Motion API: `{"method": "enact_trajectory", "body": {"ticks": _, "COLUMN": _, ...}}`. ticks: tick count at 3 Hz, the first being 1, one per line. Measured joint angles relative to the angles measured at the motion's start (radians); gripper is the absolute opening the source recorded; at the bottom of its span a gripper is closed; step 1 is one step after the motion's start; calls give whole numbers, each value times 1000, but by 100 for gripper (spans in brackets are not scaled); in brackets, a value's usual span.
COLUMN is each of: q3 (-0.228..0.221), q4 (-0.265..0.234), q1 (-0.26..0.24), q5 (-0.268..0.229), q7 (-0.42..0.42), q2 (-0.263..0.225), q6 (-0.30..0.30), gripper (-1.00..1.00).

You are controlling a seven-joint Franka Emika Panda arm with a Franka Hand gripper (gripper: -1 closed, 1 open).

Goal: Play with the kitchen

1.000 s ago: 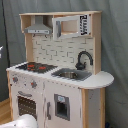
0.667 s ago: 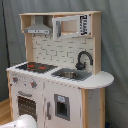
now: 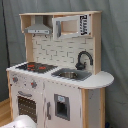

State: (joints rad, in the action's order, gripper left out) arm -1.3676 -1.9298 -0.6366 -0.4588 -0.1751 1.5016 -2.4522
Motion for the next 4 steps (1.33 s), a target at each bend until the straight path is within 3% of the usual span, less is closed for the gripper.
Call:
{"method": "enact_trajectory", "body": {"ticks": 2, "q3": -107, "q4": -112, "q1": 139, "q5": 0, "q7": -75, "q2": -8, "q6": 0, "gripper": 100}}
{"method": "enact_trajectory", "body": {"ticks": 3, "q3": -140, "q4": -170, "q1": 210, "q5": 0, "q7": -136, "q2": -14, "q6": -1, "gripper": 100}}
{"method": "enact_trajectory", "body": {"ticks": 4, "q3": -144, "q4": -233, "q1": 249, "q5": 0, "q7": -204, "q2": -25, "q6": -43, "gripper": 100}}
